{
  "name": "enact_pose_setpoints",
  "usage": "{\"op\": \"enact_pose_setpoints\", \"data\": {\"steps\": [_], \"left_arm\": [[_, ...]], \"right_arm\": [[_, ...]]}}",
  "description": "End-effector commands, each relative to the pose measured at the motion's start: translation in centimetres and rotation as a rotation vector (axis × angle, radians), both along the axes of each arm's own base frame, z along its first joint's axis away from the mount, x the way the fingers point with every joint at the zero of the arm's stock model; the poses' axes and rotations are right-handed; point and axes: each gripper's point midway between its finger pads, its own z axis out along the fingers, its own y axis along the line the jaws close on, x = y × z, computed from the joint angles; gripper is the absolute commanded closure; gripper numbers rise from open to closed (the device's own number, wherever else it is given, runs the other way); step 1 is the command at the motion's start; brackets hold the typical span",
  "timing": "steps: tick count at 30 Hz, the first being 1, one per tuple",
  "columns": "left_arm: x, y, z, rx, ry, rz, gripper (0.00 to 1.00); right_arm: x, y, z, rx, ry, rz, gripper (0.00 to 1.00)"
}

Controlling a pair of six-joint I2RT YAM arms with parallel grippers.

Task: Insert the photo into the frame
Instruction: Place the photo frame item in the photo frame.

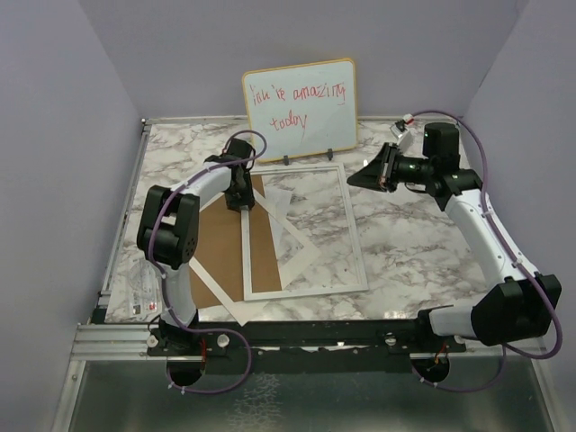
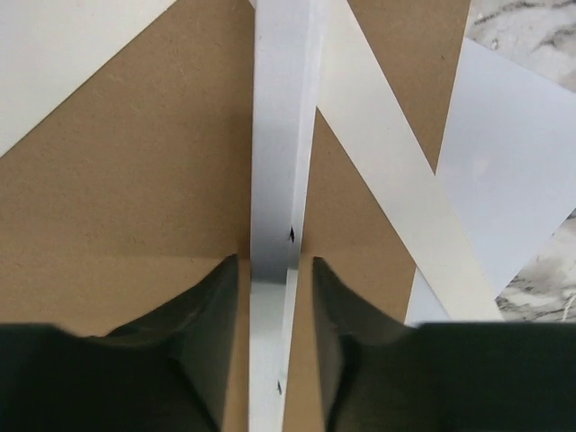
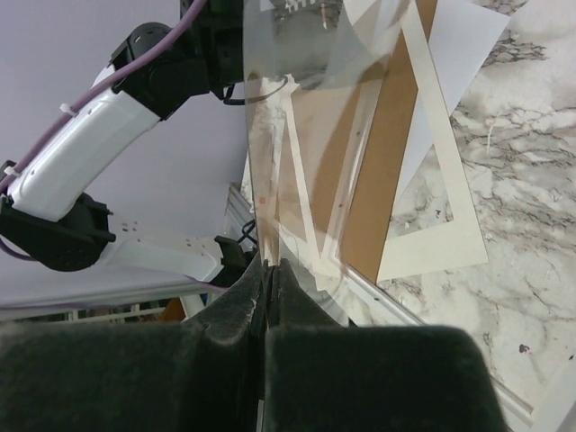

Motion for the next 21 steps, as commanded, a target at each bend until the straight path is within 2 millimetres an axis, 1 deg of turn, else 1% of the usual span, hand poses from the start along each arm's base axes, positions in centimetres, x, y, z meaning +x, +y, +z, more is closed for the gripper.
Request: {"op": "enact_pose_setpoints", "data": {"steps": [1, 3, 6, 10, 12, 15, 18, 19, 21], "left_arm": [[0.4, 0.4, 1.9, -0.057, -0.041, 0.014, 0.52], [0.4, 0.7, 2.5, -0.08, -0.044, 0.021, 0.46], [0.8, 2.1, 3.8, -0.082, -0.067, 0.055, 0.39], [1.4, 3.5, 5.6, -0.082, -0.102, 0.095, 0.36], [1.9, 4.5, 6.3, -0.054, -0.13, 0.124, 0.33], [2.4, 5.5, 6.6, -0.023, -0.147, 0.151, 0.28], [2.7, 6.6, 6.3, 0.006, -0.146, 0.186, 0.23], [2.9, 7.0, 6.2, 0.012, -0.147, 0.195, 0.21], [3.3, 7.6, 6.2, 0.024, -0.149, 0.214, 0.2]], "right_arm": [[0.1, 1.6, 1.0, 0.046, -0.055, 0.053, 0.99], [0.1, 2.0, 1.7, 0.066, -0.074, 0.064, 0.99], [0.1, 2.2, 2.4, 0.087, -0.079, 0.067, 0.99], [-0.6, 3.1, 2.7, 0.124, -0.061, 0.093, 0.99], [-0.8, 3.6, 2.3, 0.131, -0.046, 0.105, 0.99], [-0.5, 4.6, 1.0, 0.135, -0.022, 0.113, 0.99], [0.2, 6.4, 0.0, 0.137, -0.01, 0.126, 0.99], [0.6, 7.1, 0.0, 0.14, -0.012, 0.134, 0.99], [0.9, 8.8, 0.8, 0.148, -0.038, 0.157, 0.99]]}}
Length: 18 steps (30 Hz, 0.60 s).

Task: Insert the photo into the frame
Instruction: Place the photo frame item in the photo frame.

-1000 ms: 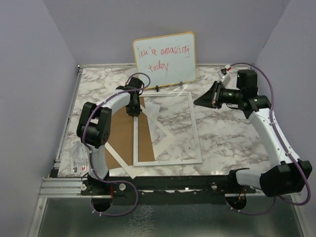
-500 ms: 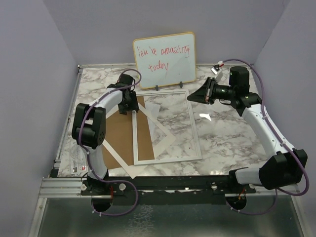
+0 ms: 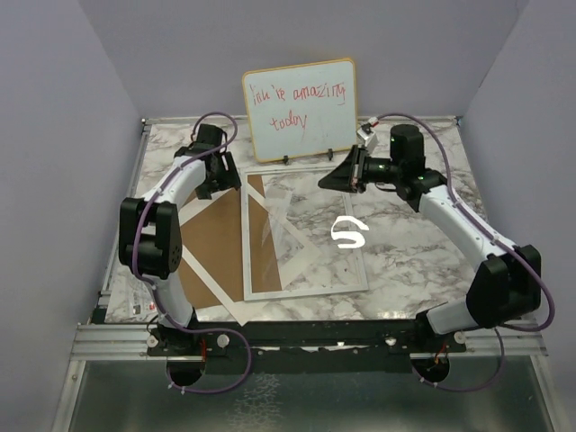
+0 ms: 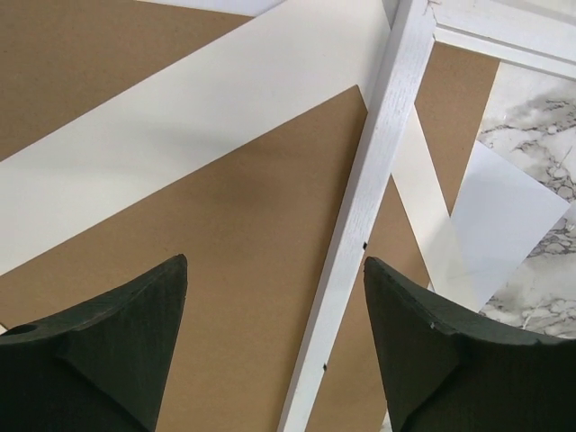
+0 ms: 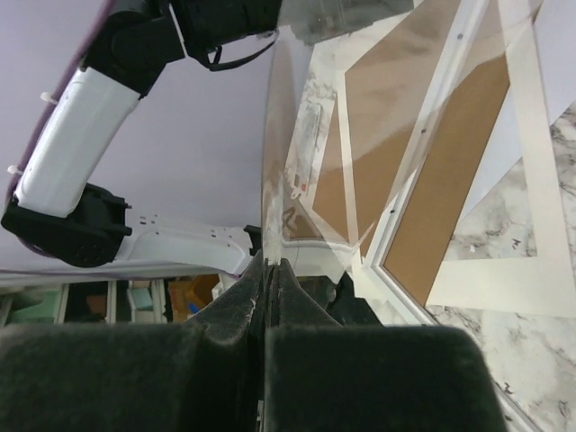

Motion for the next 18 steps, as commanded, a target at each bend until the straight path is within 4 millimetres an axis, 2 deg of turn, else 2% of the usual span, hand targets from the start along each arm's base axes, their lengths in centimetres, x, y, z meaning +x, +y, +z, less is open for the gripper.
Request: {"op": "enact_pose_setpoints", "data": {"steps": [1, 4, 7, 15, 18], "left_arm": [[1.3, 2.2, 0.8, 0.05, -0.027, 0.07, 0.2], [1.9, 2.7, 0.8, 0.048, -0.029, 0.082, 0.2], [2.3, 2.6, 0.5, 0.034, -0.025, 0.078, 0.23], [2.2, 1.8, -1.5, 0.001, 0.019, 0.061, 0.27], [2.2, 2.2, -1.9, 0.017, 0.025, 0.077, 0.28]], "right_arm": [[1.3, 3.5, 1.9, 0.046, -0.064, 0.039, 0.99], [1.8, 5.1, 4.1, 0.068, -0.113, 0.06, 0.99], [2.2, 5.6, 4.1, 0.069, -0.109, 0.066, 0.99], [1.7, 5.2, 0.7, 0.039, -0.037, 0.045, 0.99], [1.9, 4.8, -2.9, -0.029, 0.0, 0.021, 0.99]]}}
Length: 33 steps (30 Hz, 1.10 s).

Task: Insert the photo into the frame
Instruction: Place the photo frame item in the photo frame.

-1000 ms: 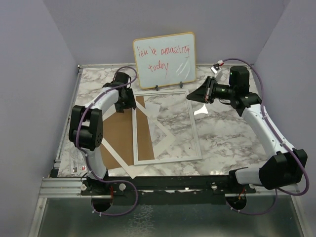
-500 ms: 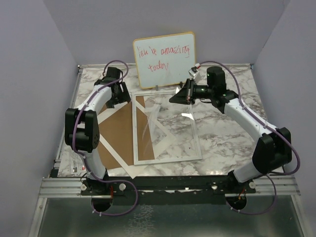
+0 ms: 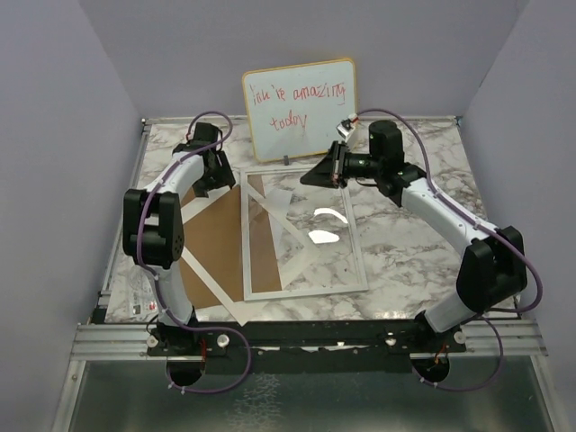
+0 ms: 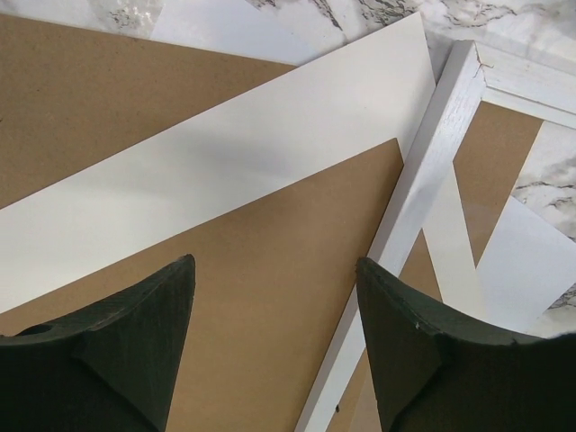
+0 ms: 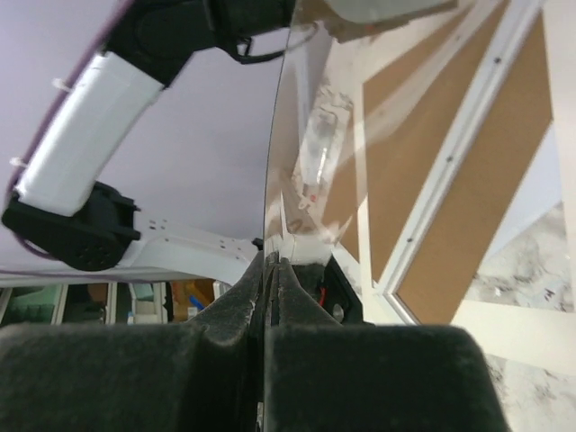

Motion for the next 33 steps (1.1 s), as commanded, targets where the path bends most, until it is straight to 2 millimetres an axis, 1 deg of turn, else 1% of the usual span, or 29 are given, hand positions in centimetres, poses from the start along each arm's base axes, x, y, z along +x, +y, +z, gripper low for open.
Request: {"op": "enact_pose_setpoints", "data": {"steps": [1, 3, 6, 9, 10, 13, 14, 18, 20, 24, 27, 30, 31, 33], "left_arm": [[0.4, 0.3, -0.7, 0.004, 0.008, 0.027, 0.28], [0.4, 0.9, -1.0, 0.02, 0.012, 0.051, 0.29], [0.4, 1.1, -1.5, 0.027, 0.019, 0.062, 0.29], [0.3, 0.1, -1.8, -0.025, 0.023, 0.02, 0.29], [0.1, -0.5, -2.1, -0.052, 0.03, -0.001, 0.29], [-1.0, -1.7, -3.0, -0.115, 0.062, -0.04, 0.29], [-1.4, -1.9, -3.4, -0.124, 0.078, -0.047, 0.29], [-3.1, -2.0, -5.2, -0.129, 0.137, -0.058, 0.29], [-3.8, -2.0, -5.8, -0.128, 0.158, -0.068, 0.28], [-4.7, -2.2, -6.7, -0.138, 0.188, -0.093, 0.28], [-5.0, -2.3, -7.0, -0.14, 0.197, -0.102, 0.29], [-4.8, -2.4, -7.0, -0.146, 0.192, -0.107, 0.29], [-4.7, -2.4, -6.9, -0.147, 0.189, -0.109, 0.29], [-4.4, -2.5, -6.7, -0.149, 0.181, -0.11, 0.29]], "right_arm": [[0.3, -0.6, -4.9, -0.082, 0.039, -0.039, 0.99], [0.5, -0.9, -8.1, -0.131, 0.075, -0.056, 0.99], [1.2, -1.3, -11.3, -0.192, 0.103, -0.09, 0.99], [1.5, -2.0, -13.1, -0.234, 0.155, -0.13, 0.99], [1.4, -2.3, -13.6, -0.249, 0.174, -0.15, 0.97], [1.4, -3.3, -15.0, -0.283, 0.23, -0.206, 0.87], [1.3, -3.4, -15.3, -0.281, 0.24, -0.21, 0.84], [1.3, -3.3, -16.5, -0.271, 0.264, -0.193, 0.81], [1.3, -3.3, -17.0, -0.273, 0.257, -0.174, 0.75], [1.2, -4.1, -18.0, -0.263, 0.263, -0.134, 0.66], [1.1, -4.2, -17.8, -0.217, 0.225, -0.073, 0.62], [1.0, -3.7, -17.3, -0.167, 0.181, 0.006, 0.62], [1.1, -3.6, -17.3, -0.158, 0.174, 0.022, 0.64], [1.2, -3.6, -17.5, -0.153, 0.17, 0.034, 0.74]]}}
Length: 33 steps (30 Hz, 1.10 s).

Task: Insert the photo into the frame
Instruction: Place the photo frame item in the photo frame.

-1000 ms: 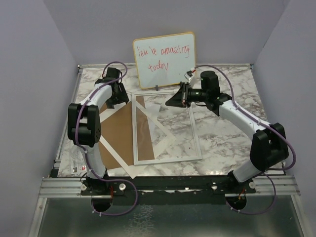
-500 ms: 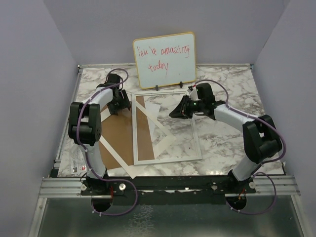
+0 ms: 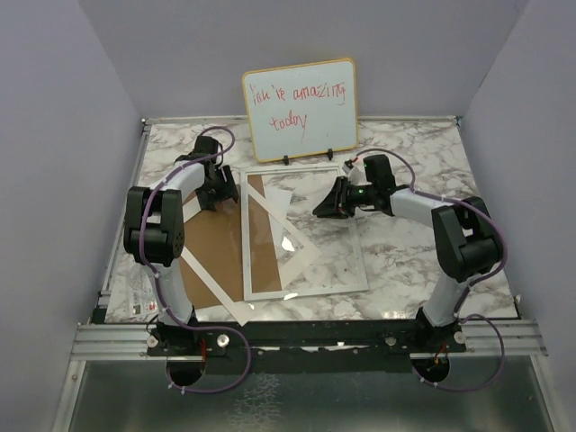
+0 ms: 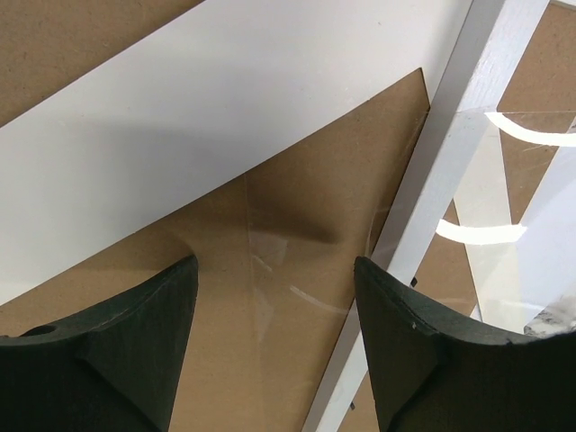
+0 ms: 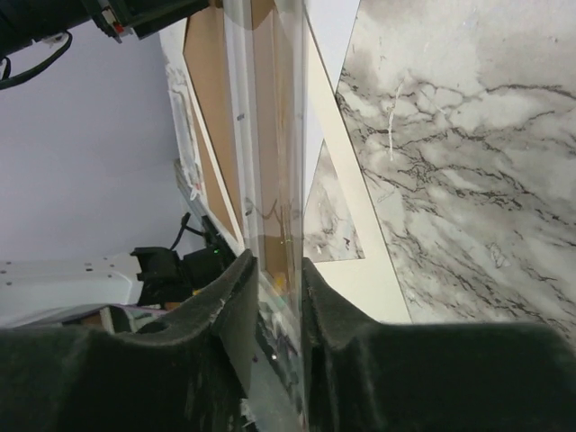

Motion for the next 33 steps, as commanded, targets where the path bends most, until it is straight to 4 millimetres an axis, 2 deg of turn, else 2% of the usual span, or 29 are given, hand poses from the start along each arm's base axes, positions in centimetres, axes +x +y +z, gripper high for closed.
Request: {"op": "enact_pose_setpoints", "data": {"steps": [1, 3, 4, 10, 19, 26, 33], "left_arm": [[-1.6, -0.4, -2.1, -0.03, 0.077, -0.022, 0.29], [-1.2, -0.5, -1.6, -0.034, 0.062, -0.018, 0.27], [-1.0, -0.6, -1.3, -0.036, 0.054, -0.015, 0.26], [0.3, -1.2, 0.4, -0.071, 0.005, -0.018, 0.2], [0.8, -2.0, 1.0, -0.115, -0.014, -0.025, 0.21], [1.1, -2.7, 1.2, -0.152, -0.027, -0.042, 0.24], [1.4, -3.4, 2.1, -0.187, -0.06, -0.079, 0.12]], "right_arm": [[0.0, 0.7, 0.8, 0.078, -0.073, 0.103, 0.81], [0.2, 0.5, 0.5, 0.079, -0.075, 0.089, 0.95], [0.3, 0.3, 0.2, 0.069, -0.075, 0.075, 0.99], [0.6, -2.0, -0.9, 0.044, -0.108, -0.03, 0.99], [0.5, -4.4, -1.5, 0.024, -0.144, -0.186, 0.99], [1.0, -5.5, -1.4, 0.003, -0.177, -0.273, 0.99], [1.6, -5.3, -1.2, 0.029, -0.191, -0.291, 0.99]]}}
